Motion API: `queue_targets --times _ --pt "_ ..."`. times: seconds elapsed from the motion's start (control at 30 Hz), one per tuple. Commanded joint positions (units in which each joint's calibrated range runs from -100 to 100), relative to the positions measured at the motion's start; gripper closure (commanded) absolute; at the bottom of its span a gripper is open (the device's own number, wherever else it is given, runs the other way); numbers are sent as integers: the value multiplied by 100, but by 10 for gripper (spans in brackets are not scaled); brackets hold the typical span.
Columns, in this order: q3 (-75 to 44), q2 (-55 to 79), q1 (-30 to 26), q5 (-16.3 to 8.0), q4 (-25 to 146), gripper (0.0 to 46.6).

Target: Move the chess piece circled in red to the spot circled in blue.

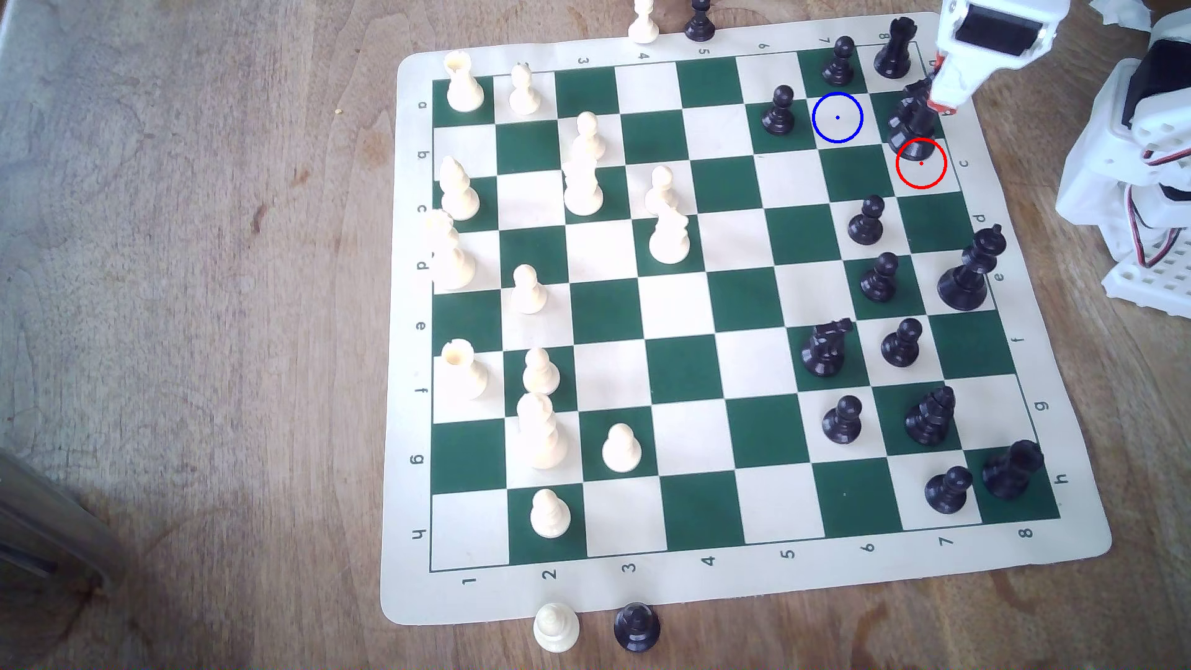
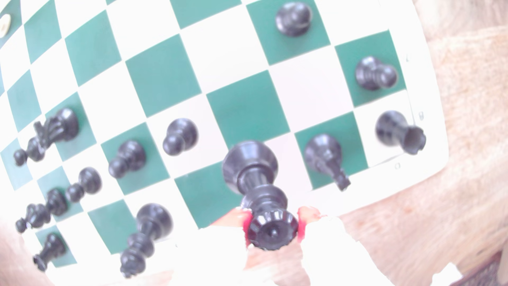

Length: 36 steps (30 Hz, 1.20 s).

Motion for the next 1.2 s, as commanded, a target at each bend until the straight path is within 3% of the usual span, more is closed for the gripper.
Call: queue_targets --times 0.0,0.03,0.1,0.2,0.23,0.57,1.17 --pt "-1187 224 -4 205 114 464" --pt "-1206 309 12 322 7 464" --pt "-988 419 43 806 -247 464" --pt "-725 479 66 952 -599 464" --pt "-489 513 145 1201 -836 464" --pt "444 725 762 1748 -1934 464" --pt "716 1362 911 1910 -2474 460"
